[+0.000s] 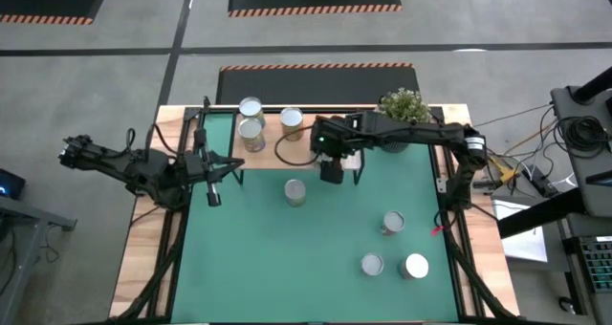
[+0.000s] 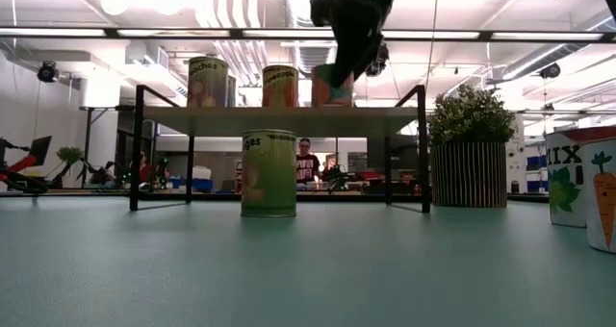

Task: Pick and place cans onto a shelf
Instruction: Put the small canned oranges on the shelf

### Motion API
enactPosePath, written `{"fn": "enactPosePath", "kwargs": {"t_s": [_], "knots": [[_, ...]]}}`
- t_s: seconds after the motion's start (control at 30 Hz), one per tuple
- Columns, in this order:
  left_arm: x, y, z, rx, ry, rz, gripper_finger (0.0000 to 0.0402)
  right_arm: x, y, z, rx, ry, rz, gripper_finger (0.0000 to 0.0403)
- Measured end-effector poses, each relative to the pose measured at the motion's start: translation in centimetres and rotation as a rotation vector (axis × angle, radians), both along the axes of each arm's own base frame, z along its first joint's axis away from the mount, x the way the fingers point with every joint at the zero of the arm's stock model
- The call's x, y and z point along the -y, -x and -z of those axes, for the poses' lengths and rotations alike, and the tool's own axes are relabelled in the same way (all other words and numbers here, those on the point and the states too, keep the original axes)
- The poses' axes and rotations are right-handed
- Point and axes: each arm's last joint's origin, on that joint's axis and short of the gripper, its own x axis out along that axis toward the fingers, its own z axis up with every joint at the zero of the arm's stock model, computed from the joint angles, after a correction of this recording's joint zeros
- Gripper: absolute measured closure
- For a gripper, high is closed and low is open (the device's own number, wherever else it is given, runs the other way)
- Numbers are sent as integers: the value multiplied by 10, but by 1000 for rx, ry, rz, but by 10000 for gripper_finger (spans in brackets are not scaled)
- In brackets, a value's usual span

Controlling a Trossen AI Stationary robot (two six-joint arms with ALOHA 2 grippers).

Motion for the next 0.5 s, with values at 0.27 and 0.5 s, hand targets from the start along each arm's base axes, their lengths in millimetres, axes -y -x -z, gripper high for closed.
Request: {"fn": "enactPosePath", "kwargs": {"t_s": [0.27, 0.5], "knots": [[0, 0, 0, 1, 3, 1, 402, 3, 2, 1, -20, 5, -8, 107], [0, 0, 0, 1, 3, 1, 402, 3, 2, 1, -22, 15, -8, 69]]}}
